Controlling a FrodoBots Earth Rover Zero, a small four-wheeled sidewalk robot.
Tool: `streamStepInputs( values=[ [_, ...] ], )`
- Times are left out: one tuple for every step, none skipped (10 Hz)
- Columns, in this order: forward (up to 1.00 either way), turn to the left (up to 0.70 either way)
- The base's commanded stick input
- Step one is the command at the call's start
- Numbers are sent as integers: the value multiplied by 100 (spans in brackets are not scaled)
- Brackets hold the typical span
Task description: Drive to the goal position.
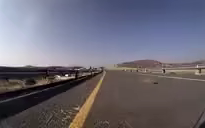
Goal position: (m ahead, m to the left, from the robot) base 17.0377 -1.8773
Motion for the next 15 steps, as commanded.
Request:
streamStepInputs(
  values=[
    [85, 0],
    [85, 0],
    [85, 0],
    [85, 0],
    [85, 0],
    [85, 0],
    [85, 0],
    [85, 0],
    [85, 0],
    [85, 0],
    [85, -4],
    [85, -7],
    [85, -18],
    [85, -2],
    [85, 0]
  ],
)
